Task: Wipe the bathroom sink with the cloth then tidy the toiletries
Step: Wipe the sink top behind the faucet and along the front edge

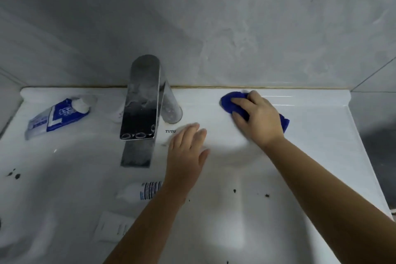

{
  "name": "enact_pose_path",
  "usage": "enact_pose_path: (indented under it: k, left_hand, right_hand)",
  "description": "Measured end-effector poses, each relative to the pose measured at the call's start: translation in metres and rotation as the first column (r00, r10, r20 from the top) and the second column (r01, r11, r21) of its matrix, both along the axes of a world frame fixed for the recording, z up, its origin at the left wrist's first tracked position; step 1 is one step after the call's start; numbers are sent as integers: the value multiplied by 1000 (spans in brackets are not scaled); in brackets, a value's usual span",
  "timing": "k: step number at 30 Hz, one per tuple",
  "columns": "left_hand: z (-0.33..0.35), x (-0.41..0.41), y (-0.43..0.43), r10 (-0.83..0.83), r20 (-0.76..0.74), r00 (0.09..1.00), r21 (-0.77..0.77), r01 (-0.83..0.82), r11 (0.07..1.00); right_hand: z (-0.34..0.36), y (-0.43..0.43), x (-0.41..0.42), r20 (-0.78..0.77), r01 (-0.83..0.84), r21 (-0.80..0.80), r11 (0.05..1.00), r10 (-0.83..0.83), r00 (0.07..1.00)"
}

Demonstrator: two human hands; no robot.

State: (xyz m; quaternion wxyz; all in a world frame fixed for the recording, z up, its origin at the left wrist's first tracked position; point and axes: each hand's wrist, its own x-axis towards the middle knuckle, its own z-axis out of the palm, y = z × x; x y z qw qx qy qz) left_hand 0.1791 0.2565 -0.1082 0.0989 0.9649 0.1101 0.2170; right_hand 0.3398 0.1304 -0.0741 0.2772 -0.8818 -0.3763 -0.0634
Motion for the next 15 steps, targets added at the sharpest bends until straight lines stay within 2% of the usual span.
enact_pose_path:
  k: [3, 6, 8, 11, 13, 15]
  left_hand:
    - [-6, -2, 1, -3, -2, 1000, -22, 3, 1000]
    - [-8, -7, 4, -46, -52, 998, -34, 44, 998]
    - [-8, -8, 6, -52, -56, 997, -62, 49, 997]
    - [-9, -8, 5, -49, -60, 997, -100, 43, 994]
    - [-8, -8, 5, -39, -70, 997, -102, 32, 994]
    - [-5, -10, 5, -36, -84, 996, -106, 27, 994]
  right_hand:
    - [-2, -7, -19, 31, -244, -22, 969, 245, 969]
    - [0, -55, -31, 80, -430, -148, 891, 444, 893]
    - [-2, -53, -24, 124, -417, -158, 895, 437, 891]
    - [1, 3, -5, 25, -177, -10, 984, 177, 984]
    - [2, 32, -9, 9, -206, -8, 979, 206, 979]
    - [1, 23, -25, 29, -327, -66, 943, 329, 944]
